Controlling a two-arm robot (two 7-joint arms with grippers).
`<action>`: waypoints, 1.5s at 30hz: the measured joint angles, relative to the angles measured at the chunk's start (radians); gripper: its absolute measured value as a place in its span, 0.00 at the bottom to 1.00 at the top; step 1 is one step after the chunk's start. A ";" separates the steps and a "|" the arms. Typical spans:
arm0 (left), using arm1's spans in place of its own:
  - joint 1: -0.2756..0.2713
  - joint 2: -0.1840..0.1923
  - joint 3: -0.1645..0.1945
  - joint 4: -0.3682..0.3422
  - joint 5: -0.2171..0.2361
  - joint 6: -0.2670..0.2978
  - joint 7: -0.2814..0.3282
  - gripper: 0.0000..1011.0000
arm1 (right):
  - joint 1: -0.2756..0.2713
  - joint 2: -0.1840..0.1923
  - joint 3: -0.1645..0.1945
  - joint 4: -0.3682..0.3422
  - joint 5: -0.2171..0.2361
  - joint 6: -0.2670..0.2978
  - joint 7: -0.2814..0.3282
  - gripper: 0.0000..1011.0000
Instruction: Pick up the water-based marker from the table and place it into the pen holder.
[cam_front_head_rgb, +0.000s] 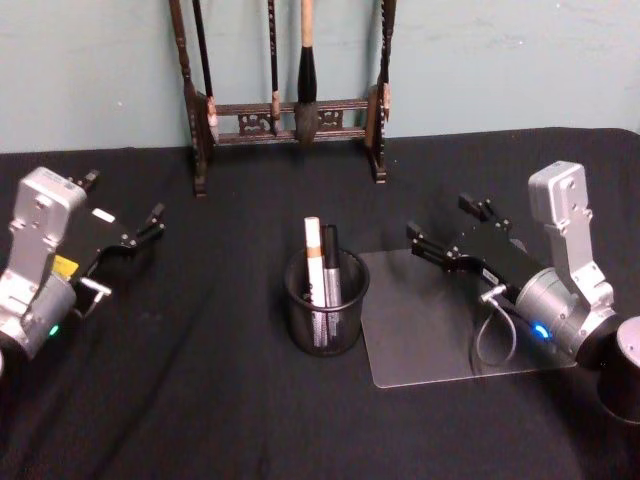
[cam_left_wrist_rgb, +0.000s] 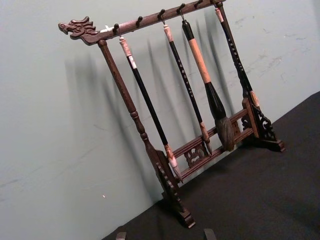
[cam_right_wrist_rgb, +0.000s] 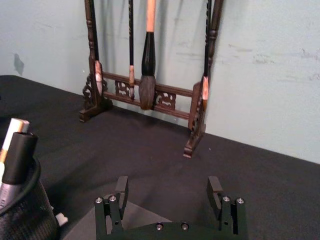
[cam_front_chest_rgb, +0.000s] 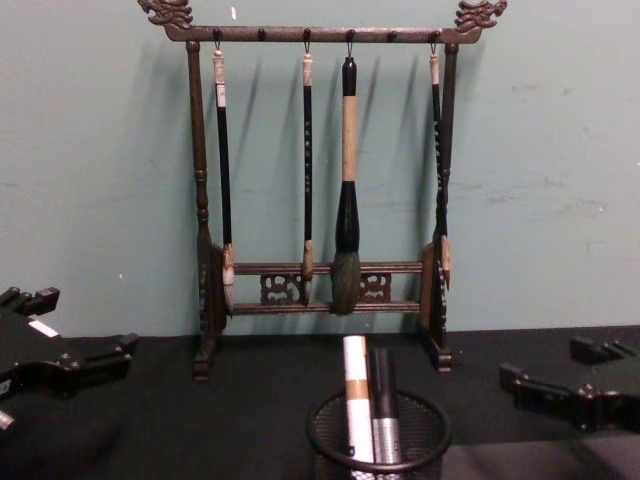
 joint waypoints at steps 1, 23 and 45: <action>0.000 0.000 0.000 0.000 0.000 0.000 0.000 0.99 | -0.001 -0.005 0.001 0.008 -0.006 -0.004 -0.003 0.99; 0.000 0.000 0.000 0.000 0.000 0.000 0.000 0.99 | -0.003 -0.013 0.004 0.015 -0.012 -0.009 -0.007 0.99; 0.000 0.000 0.000 0.000 0.000 0.000 0.000 0.99 | -0.001 -0.011 0.003 0.012 -0.009 -0.007 -0.005 0.99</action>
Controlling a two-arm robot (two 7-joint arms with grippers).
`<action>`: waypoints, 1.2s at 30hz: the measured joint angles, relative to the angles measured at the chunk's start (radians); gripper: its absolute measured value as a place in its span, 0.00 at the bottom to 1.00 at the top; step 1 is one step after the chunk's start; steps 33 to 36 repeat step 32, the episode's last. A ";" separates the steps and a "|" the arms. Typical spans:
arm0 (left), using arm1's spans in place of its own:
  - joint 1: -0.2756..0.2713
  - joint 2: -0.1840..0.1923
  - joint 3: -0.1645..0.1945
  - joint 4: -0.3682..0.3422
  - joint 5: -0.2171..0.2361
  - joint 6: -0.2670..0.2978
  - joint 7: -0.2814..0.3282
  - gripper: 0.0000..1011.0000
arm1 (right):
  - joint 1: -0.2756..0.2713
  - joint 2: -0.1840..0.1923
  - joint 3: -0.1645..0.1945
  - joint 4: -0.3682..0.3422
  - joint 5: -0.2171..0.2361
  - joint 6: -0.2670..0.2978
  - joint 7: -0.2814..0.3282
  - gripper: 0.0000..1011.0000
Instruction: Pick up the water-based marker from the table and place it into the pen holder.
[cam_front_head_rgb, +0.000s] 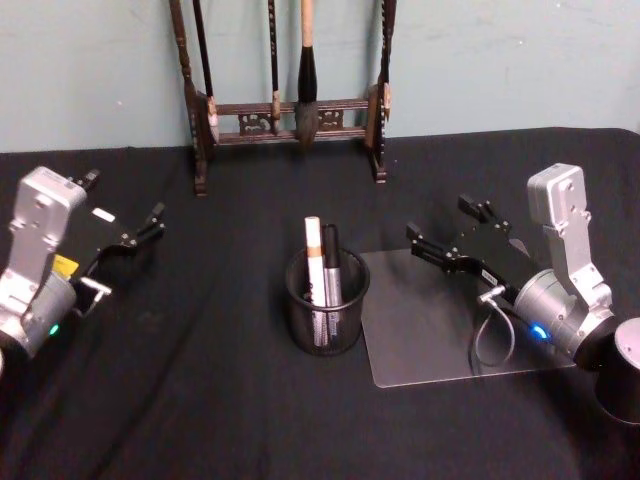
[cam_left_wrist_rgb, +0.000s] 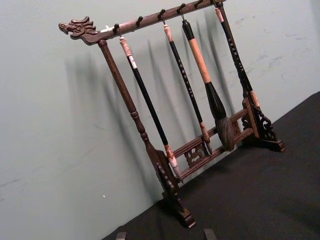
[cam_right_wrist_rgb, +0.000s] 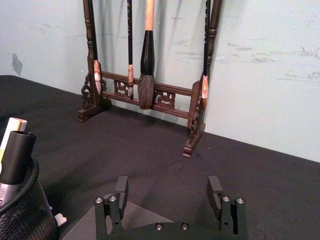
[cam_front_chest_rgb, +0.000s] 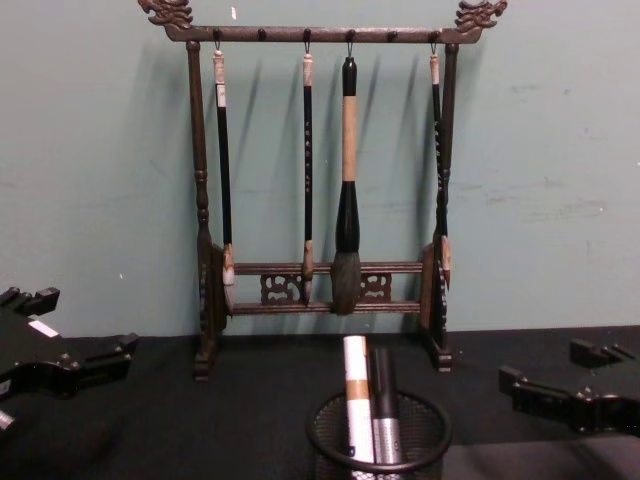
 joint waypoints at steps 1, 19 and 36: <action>0.000 0.000 0.000 0.000 0.000 0.000 0.000 0.99 | 0.000 0.000 0.000 0.000 0.000 0.000 0.000 0.99; 0.000 0.000 0.000 0.000 0.000 0.000 0.000 0.99 | 0.000 0.000 0.000 0.000 0.000 0.000 0.000 0.99; 0.000 0.000 0.000 0.000 0.000 0.000 0.000 0.99 | 0.000 0.000 0.000 0.000 0.000 0.000 0.000 0.99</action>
